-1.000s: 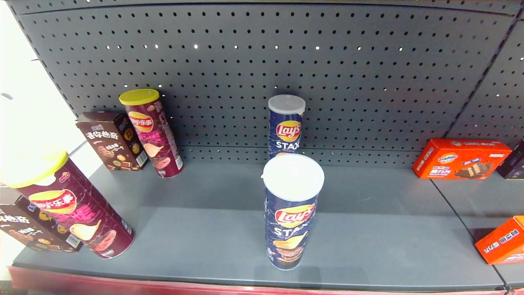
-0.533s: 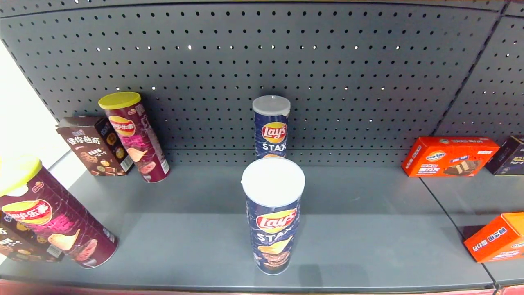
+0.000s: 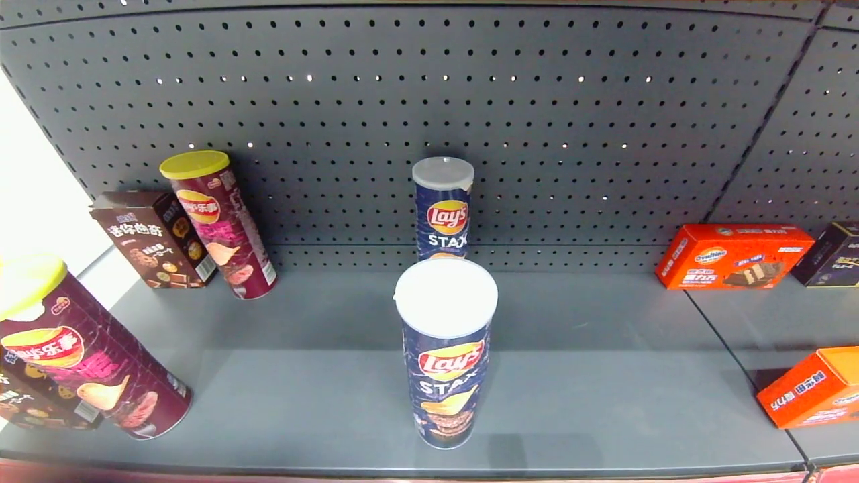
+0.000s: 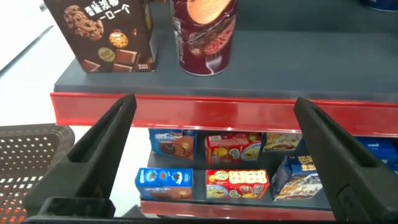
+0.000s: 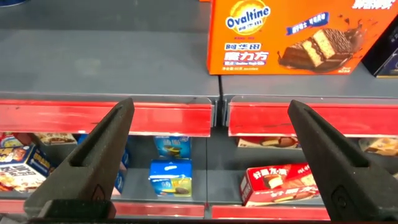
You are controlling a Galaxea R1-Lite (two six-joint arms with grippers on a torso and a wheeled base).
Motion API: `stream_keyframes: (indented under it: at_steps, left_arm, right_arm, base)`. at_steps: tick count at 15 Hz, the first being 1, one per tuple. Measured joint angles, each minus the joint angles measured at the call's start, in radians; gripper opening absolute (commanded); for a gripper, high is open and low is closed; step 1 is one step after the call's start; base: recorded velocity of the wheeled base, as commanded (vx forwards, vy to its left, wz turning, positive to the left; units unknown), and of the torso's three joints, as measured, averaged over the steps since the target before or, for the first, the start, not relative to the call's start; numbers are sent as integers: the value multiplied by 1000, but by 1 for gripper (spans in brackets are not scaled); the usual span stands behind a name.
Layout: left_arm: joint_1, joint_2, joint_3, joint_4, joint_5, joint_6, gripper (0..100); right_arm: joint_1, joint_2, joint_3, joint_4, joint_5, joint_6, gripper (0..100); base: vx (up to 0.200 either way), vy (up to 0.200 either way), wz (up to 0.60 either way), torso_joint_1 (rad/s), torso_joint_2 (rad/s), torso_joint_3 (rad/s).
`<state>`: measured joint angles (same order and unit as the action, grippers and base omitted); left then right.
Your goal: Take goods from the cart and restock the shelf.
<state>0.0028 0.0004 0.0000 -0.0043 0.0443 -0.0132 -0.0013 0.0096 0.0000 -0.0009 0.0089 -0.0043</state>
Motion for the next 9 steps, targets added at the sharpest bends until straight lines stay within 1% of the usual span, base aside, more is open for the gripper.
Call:
stream_keyframes:
  at_steps: [7, 9]
  left_arm:
    - [0, 0, 0, 0, -3, 1, 100]
    - [0, 0, 0, 0, -4, 1, 100]
  right_arm:
    - [0, 0, 0, 0, 0, 0, 100]
    - [-1, 0, 0, 0, 0, 0, 100]
  base:
    - [0, 0, 0, 0, 0, 0]
    - [0, 200, 0, 2, 0, 5]
